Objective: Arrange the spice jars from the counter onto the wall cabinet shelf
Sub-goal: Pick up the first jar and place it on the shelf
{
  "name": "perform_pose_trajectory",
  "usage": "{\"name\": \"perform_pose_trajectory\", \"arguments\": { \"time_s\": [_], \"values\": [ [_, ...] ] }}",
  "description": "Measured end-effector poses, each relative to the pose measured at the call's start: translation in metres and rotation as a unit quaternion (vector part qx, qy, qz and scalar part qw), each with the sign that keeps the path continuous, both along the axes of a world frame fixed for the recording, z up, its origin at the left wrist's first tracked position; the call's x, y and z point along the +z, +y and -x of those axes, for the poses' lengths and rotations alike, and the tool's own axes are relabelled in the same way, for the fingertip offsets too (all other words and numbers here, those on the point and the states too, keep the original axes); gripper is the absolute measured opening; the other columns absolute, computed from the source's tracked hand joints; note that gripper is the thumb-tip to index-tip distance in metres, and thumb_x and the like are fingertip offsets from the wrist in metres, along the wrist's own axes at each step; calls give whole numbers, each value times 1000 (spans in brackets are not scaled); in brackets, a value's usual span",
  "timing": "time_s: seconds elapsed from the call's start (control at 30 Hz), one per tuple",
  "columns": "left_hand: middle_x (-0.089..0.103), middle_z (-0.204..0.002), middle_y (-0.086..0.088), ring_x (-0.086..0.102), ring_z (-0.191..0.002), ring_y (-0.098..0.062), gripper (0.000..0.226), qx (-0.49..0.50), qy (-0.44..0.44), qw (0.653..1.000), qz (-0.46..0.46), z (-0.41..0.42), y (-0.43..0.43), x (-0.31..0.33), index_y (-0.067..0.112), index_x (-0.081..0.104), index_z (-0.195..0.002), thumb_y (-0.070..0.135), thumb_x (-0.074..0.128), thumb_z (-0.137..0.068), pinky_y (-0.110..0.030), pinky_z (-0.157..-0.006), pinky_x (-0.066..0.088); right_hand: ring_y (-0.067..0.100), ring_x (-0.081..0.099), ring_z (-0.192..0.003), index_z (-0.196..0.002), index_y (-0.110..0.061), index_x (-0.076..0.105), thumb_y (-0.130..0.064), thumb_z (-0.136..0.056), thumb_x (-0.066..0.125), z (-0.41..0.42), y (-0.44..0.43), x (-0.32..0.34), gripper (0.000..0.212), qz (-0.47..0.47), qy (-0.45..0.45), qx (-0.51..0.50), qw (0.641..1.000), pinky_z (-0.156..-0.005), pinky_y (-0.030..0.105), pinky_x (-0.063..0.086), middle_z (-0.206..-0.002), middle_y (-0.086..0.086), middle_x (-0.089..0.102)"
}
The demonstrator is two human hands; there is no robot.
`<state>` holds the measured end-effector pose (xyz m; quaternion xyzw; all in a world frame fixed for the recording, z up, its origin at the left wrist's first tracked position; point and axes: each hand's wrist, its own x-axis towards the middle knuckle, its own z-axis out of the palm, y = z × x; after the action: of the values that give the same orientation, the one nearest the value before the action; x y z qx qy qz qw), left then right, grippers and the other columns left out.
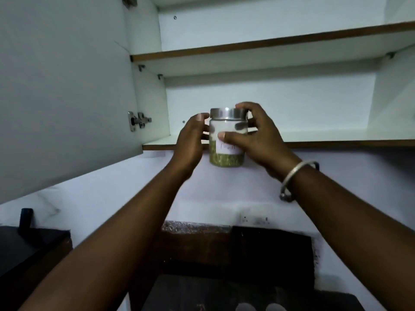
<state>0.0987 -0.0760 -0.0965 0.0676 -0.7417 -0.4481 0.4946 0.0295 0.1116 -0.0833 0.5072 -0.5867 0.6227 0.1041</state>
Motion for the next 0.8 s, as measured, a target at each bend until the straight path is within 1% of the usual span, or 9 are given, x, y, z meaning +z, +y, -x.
{"name": "perform_pose_trajectory", "arguments": {
  "time_s": [0.07,0.17,0.27,0.33,0.43,0.53,0.67,0.73,0.8],
  "values": [
    [74,-105,0,66,-96,-19,31,81,-36,993,76,1,-23,12,21,72,-111,34,46,-101,-35,-84,51,11,62,-97,-124,-27,55,-33,-70,89,23,-33,28,64,9,2,-26,1000,-90,45,59,-116,-8,63],
    [74,-113,-13,65,-107,-32,30,218,-166,942,195,12,-74,23,8,74,-109,16,47,-99,-37,-89,51,11,60,-92,-124,-23,54,-28,-72,90,57,-85,55,64,-7,-3,-49,999,-89,37,57,-114,-4,61],
    [72,-109,-17,65,-105,-38,30,273,-263,891,248,32,-116,20,4,73,-102,14,46,-97,-44,-88,53,18,59,-94,-123,-20,55,-26,-72,90,90,-139,59,63,-84,16,-79,993,-80,27,48,-111,-2,60],
    [72,-108,-17,65,-104,-37,28,276,-293,877,262,51,-143,16,5,73,-99,15,47,-96,-42,-86,53,19,58,-91,-117,-19,55,-29,-72,90,113,-177,50,58,-138,25,-97,985,-75,25,41,-105,-3,60],
    [69,-100,-12,63,-96,-35,29,311,-278,861,292,69,-162,4,10,70,-95,23,44,-96,-37,-73,47,21,60,-94,-117,-20,52,-30,-71,89,140,-223,42,60,-150,26,-90,984,-77,26,42,-107,-2,61],
    [64,-84,-2,59,-82,-29,37,380,-195,843,328,74,-164,-16,17,66,-82,33,34,-87,-33,-59,39,23,62,-96,-117,-20,51,-33,-71,89,152,-268,45,62,-164,48,-86,981,-79,29,48,-108,-1,62],
    [66,-78,-1,59,-75,-29,37,403,-132,838,344,78,-176,-21,18,65,-76,34,32,-81,-33,-55,34,27,64,-97,-118,-18,49,-36,-75,87,163,-344,54,61,-215,82,-89,969,-83,39,58,-107,3,63],
    [67,-76,-1,59,-73,-29,36,406,-112,834,356,78,-177,-21,19,64,-74,35,32,-79,-32,-55,30,31,66,-102,-119,-15,49,-38,-76,86,166,-376,63,61,-253,116,-110,954,-88,41,57,-108,7,65],
    [66,-76,0,59,-72,-28,34,403,-111,834,361,79,-177,-21,19,63,-74,35,33,-79,-31,-55,29,35,64,-111,-123,-13,50,-42,-77,84,169,-401,74,64,-296,159,-142,931,-92,39,54,-118,11,67]
  ]
}}
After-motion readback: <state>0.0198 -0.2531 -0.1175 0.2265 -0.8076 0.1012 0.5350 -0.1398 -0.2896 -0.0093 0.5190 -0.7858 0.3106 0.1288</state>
